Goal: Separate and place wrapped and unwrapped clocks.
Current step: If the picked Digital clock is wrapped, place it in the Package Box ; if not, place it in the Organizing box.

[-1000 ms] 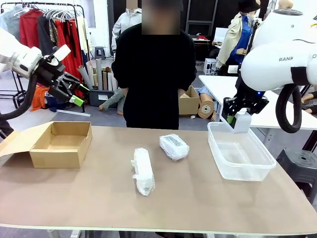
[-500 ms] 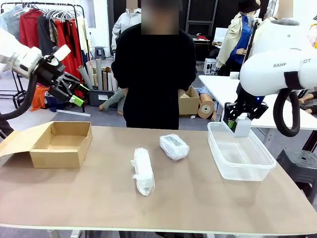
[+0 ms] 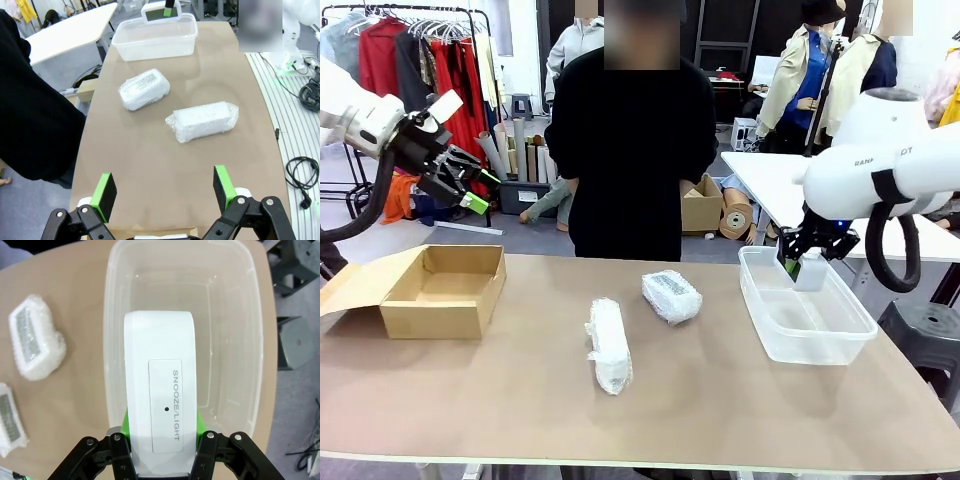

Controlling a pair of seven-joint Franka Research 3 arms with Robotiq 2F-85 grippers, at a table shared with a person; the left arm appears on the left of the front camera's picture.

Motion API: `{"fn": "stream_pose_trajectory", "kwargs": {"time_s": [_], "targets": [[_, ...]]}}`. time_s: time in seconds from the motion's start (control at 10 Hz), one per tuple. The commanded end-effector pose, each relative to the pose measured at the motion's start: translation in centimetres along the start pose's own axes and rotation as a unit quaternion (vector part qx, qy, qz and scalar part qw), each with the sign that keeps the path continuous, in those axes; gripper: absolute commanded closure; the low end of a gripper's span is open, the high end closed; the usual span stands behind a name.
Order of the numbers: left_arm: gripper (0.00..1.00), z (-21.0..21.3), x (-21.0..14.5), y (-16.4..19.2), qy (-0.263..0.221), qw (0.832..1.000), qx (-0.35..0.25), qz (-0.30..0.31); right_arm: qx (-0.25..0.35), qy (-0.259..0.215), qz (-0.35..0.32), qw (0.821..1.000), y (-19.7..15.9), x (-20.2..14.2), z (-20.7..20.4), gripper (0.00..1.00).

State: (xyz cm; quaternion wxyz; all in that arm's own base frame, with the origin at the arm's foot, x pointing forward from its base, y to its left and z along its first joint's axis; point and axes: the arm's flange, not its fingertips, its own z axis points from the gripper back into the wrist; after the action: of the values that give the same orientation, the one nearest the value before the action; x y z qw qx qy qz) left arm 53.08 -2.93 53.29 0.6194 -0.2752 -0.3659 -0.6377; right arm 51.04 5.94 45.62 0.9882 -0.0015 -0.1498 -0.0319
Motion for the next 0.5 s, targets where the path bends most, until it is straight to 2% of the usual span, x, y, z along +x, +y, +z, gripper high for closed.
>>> {"fn": "stream_pose_trajectory", "kwargs": {"time_s": [0.0, 0.2, 0.4], "targets": [[0.00, 0.0, 0.1, -0.2, 0.000, 1.000, 0.001, -0.001, -0.003, -0.020, 0.011, 1.000, -1.1, 0.4, -1.6, 1.00], [0.00, 0.0, 0.1, -0.2, 0.000, 1.000, 0.001, -0.001, -0.029, -0.040, 0.005, 0.999, -2.4, 0.7, -3.5, 1.00], [0.00, 0.0, 0.1, -0.2, 0.000, 1.000, 0.001, -0.001, -0.038, -0.039, 0.000, 0.999, -3.3, 0.8, -5.1, 1.00]]}}
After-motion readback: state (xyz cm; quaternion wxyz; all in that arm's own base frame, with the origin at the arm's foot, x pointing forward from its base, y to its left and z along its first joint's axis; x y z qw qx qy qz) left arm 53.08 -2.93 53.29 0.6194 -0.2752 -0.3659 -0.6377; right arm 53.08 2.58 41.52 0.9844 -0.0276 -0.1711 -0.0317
